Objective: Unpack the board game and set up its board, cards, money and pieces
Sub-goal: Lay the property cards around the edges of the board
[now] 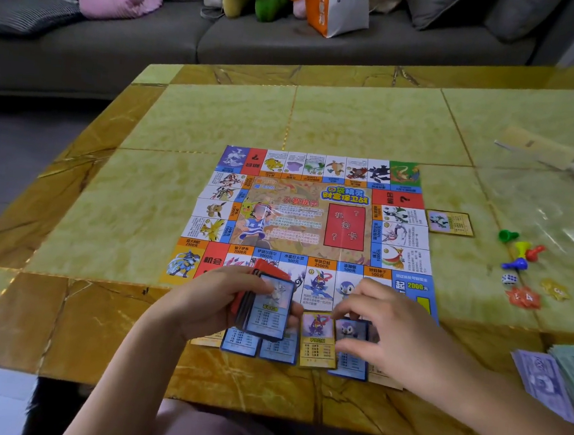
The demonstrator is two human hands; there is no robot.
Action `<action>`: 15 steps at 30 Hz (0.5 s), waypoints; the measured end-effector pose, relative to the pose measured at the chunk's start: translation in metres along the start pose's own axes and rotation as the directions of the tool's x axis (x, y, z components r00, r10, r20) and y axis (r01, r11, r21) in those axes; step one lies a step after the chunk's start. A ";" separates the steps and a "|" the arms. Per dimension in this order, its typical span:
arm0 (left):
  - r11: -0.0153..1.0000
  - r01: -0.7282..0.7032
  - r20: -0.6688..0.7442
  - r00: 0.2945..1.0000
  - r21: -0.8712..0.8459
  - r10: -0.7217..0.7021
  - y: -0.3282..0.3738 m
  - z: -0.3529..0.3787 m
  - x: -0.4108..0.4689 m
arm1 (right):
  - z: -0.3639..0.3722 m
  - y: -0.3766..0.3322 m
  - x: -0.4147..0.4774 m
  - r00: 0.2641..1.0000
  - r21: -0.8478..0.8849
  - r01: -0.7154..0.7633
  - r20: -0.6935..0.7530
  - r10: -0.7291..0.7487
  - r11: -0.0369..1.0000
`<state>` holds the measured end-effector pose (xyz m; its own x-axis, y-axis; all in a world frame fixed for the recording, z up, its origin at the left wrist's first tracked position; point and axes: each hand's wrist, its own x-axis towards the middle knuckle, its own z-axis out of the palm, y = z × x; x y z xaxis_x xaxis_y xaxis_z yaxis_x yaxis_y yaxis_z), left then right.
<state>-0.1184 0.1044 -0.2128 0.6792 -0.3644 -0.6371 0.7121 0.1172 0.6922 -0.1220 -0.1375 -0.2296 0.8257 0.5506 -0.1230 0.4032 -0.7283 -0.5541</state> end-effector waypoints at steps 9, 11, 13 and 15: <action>0.983 0.080 0.069 0.993 0.164 -0.092 -0.011 0.020 0.018 | 0.001 0.013 -0.008 0.999 -0.041 0.045 0.033 -0.043 0.998; 0.967 0.119 0.019 0.992 0.224 -0.126 -0.015 0.019 0.022 | 0.004 0.015 -0.007 0.997 -0.053 0.069 0.039 -0.066 0.996; 0.961 0.141 -0.004 0.990 0.236 -0.144 -0.016 0.017 0.023 | 0.005 0.018 -0.007 0.996 -0.060 0.083 0.046 -0.080 0.995; 0.956 0.157 -0.007 0.987 0.246 -0.160 -0.015 0.016 0.024 | 0.005 0.021 -0.007 0.995 -0.038 0.094 0.045 -0.092 0.995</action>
<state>-0.1158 0.0789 -0.2326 0.5576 -0.3723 -0.7420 0.7439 -0.1725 0.6456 -0.1213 -0.1548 -0.2449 0.7664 0.6331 -0.1084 0.4937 -0.6886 -0.5311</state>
